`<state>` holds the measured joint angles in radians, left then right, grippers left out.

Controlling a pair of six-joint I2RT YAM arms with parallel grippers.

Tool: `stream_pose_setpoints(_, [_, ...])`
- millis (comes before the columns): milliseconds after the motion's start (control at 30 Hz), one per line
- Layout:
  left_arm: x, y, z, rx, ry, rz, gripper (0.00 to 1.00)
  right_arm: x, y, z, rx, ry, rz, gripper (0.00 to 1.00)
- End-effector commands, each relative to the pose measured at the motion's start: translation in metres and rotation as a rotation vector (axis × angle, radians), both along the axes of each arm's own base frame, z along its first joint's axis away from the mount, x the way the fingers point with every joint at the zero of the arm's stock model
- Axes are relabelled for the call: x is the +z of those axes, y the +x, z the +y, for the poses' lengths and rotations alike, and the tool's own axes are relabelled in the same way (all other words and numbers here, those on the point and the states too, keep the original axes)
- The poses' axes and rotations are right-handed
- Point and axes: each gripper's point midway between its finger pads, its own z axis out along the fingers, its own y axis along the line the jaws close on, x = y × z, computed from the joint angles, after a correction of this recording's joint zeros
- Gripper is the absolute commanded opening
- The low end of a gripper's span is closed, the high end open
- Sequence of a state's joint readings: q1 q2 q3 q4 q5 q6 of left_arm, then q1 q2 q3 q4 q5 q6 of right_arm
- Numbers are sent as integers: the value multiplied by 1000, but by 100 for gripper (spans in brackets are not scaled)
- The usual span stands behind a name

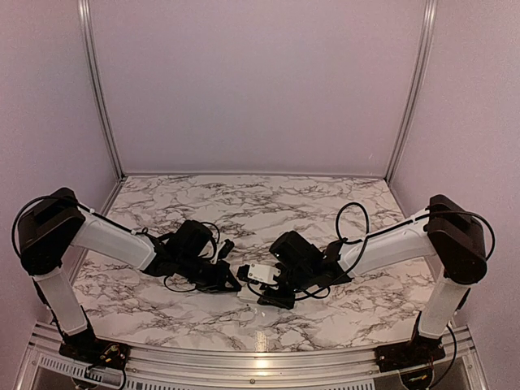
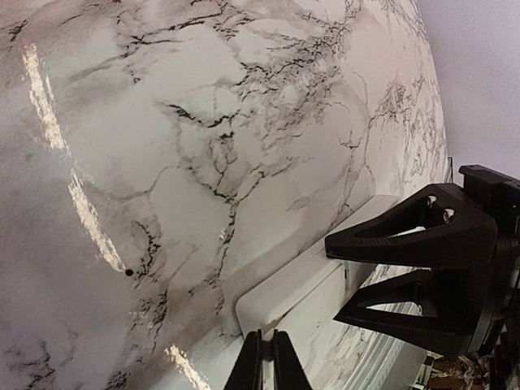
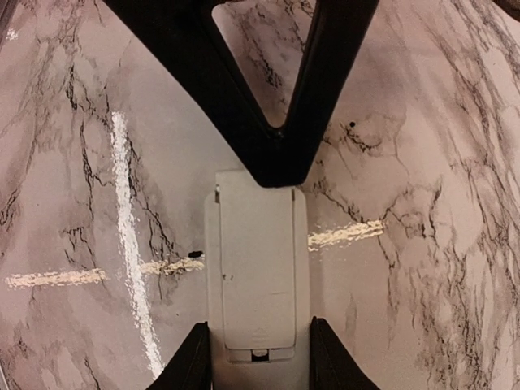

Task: Load the batteries into the remote control
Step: Load the battery cover onto the remote control without the battery cover.

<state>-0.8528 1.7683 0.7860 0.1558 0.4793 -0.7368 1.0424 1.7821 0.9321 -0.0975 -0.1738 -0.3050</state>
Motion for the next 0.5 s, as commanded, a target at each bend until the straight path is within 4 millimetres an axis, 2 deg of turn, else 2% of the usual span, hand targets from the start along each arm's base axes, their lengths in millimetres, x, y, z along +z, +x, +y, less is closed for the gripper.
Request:
stream_pose_setpoints(0, [-32,-1,16,31,134,20,0,-5,-6,2,8,-2,26,28])
stream_pose_setpoints(333, [-48,-7,24,14,205,10,0,-7,-7,0,5,-4,29,27])
stream_pose_setpoints(467, [-50,-12,20,-4,207,9,0,-7,-6,1,4,-1,28,26])
